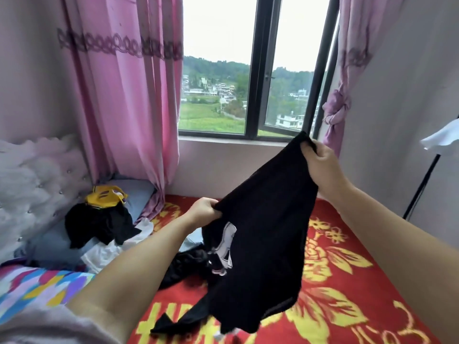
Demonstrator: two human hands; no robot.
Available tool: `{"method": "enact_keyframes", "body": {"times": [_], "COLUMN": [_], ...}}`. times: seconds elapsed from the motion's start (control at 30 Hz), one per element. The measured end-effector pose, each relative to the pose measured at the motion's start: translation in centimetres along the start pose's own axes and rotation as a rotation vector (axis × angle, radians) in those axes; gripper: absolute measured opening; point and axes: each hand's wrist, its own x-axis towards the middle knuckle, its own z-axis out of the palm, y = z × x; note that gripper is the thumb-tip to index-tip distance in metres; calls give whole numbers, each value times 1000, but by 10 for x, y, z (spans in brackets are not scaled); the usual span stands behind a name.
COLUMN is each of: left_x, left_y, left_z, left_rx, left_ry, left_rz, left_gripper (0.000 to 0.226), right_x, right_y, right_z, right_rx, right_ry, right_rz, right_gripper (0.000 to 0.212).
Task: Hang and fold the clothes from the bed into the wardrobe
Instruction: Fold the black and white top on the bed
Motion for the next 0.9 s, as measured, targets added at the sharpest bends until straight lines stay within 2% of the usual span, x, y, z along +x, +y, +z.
{"method": "enact_keyframes", "body": {"times": [0.07,0.17,0.23,0.37,0.43,0.5,0.53,0.6,0.63,0.67,0.7,0.73,0.77,0.83,0.87,0.9], "left_x": [4,2,-1,-3,-3,-6,-10,-15,-16,-16,-16,-16,-15,-13,-13,-13], "left_y": [-11,-21,-31,-39,-27,-8,5,34,50,64,78,91,100,111,111,109], "left_z": [-7,-17,-24,-41,-47,-49,-48,-39,-30,-20,-10,-1,4,4,-1,-7], "left_rx": [140,528,677,724,559,271,151,73,103,146,186,213,224,176,105,16], "left_ry": [75,198,284,289,256,215,183,84,30,-15,-46,-63,-61,-26,-6,12], "left_rz": [-47,-115,-159,-209,-146,-48,-1,105,169,231,282,322,354,372,357,325], "left_gripper": [11,21,13,27,19,12,13,15,16,17,17,16,15,17,22,28], "right_x": [-1,-4,-4,1,3,0,-4,-16,-26,-36,-46,-54,-59,-59,-57,-52], "right_y": [16,37,48,72,86,92,91,83,73,63,54,47,44,38,35,31], "right_z": [-17,-42,-57,-79,-86,-84,-78,-53,-34,-13,9,27,42,58,60,59], "right_rx": [-39,-84,-110,-286,-413,-618,-778,-969,-927,-788,-591,-398,-235,-21,35,83], "right_ry": [82,192,253,328,297,167,52,-275,-452,-623,-752,-800,-767,-556,-455,-372], "right_rz": [28,68,89,146,236,340,379,344,292,253,246,231,206,219,246,267], "right_gripper": [23,24,24,26,27,23,31,75,94,104,104,93,72,27,12,7]}}
